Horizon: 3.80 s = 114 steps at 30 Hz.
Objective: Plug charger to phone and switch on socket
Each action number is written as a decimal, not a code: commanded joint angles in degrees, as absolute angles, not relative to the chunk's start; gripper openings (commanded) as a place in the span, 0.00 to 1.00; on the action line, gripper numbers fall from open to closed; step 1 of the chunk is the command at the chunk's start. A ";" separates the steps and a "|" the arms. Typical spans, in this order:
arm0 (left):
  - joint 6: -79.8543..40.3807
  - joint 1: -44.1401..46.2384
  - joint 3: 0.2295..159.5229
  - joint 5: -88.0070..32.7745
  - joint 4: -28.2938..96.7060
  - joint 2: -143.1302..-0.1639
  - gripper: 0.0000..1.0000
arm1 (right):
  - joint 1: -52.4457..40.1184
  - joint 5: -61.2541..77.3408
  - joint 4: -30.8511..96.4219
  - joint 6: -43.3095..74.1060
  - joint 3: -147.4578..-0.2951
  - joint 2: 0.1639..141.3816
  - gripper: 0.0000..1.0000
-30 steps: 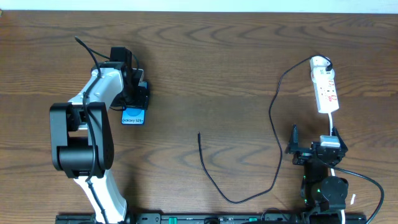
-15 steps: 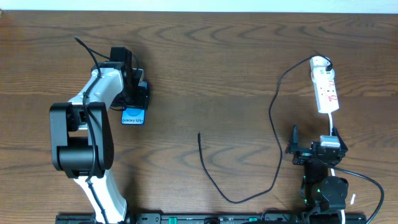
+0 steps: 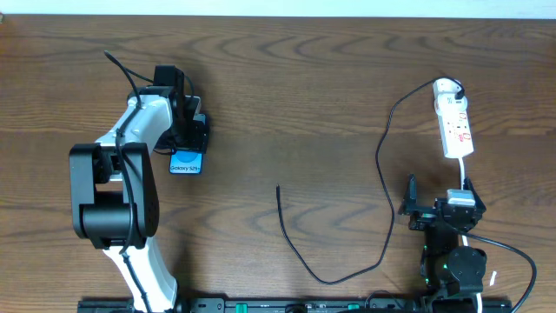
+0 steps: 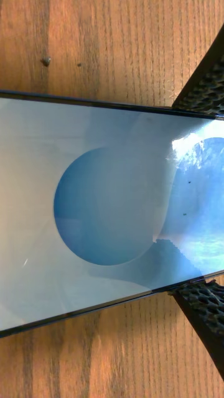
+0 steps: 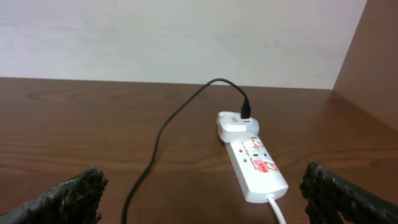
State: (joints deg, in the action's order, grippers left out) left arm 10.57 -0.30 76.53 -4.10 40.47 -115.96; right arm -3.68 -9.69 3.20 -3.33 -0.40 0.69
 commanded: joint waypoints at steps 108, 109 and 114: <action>10.46 -0.30 88.64 -2.55 53.32 -117.10 0.07 | -4.08 -9.93 3.44 -2.61 -0.32 0.27 0.99; 10.46 -0.30 88.64 -2.55 53.32 -117.10 0.08 | -4.08 -9.93 3.44 -2.63 -0.32 0.27 0.99; 10.44 -0.30 87.90 -2.57 53.17 -117.12 0.07 | -4.08 -9.93 3.44 -2.61 -0.32 0.27 0.99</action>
State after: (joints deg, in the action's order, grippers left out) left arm 10.55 -0.25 87.18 -2.66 52.97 -116.90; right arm -3.68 -9.69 3.20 -3.33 -0.40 0.69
